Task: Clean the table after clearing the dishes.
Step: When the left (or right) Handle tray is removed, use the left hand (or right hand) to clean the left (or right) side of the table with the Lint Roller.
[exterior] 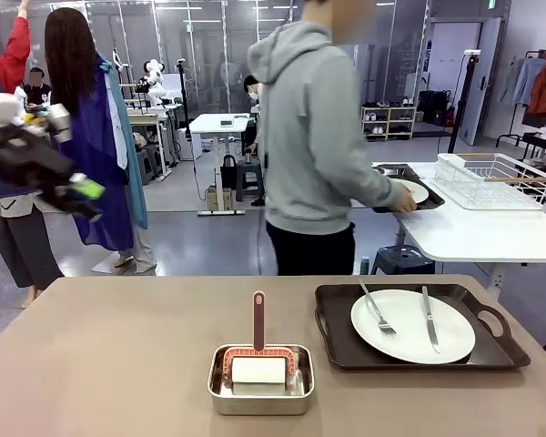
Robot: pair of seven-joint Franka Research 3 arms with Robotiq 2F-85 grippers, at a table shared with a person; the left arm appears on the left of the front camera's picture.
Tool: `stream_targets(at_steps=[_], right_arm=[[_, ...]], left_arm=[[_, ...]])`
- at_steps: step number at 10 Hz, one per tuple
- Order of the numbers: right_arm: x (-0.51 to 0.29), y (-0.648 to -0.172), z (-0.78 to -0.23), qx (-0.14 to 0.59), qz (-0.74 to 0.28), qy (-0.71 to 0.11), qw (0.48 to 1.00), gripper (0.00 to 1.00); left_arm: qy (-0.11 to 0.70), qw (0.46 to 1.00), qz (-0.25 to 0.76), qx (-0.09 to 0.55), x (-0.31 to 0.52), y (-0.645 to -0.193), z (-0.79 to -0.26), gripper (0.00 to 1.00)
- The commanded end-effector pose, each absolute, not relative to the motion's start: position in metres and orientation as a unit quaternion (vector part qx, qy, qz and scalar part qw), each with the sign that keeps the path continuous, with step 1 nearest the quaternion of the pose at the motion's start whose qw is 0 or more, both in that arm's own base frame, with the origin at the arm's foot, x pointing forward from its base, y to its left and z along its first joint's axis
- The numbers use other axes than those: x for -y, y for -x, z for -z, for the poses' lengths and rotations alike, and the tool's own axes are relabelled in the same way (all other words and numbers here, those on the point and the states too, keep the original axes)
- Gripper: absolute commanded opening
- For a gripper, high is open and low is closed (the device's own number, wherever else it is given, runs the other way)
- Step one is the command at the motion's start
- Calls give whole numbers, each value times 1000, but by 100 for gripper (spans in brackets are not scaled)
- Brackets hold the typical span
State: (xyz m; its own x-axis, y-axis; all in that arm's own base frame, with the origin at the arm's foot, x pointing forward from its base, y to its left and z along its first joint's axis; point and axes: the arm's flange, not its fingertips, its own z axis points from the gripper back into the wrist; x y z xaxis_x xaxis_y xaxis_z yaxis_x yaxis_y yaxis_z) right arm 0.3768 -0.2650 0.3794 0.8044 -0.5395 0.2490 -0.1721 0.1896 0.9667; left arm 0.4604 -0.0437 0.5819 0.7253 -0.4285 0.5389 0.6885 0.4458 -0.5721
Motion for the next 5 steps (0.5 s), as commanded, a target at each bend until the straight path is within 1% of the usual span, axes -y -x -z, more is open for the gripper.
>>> stream_targets(at_steps=[1,3,5], right_arm=[[264,-375,-383,290,127,-624,715,100],[264,-375,-383,290,127,-624,715,100],[264,-375,-383,290,127,-624,715,100]], left_arm=[[321,848,402,127,117,-471,-583,100],[263,837,472,91,211,-471,-585,100],[158,827,537,58,290,-472,-571,100]])
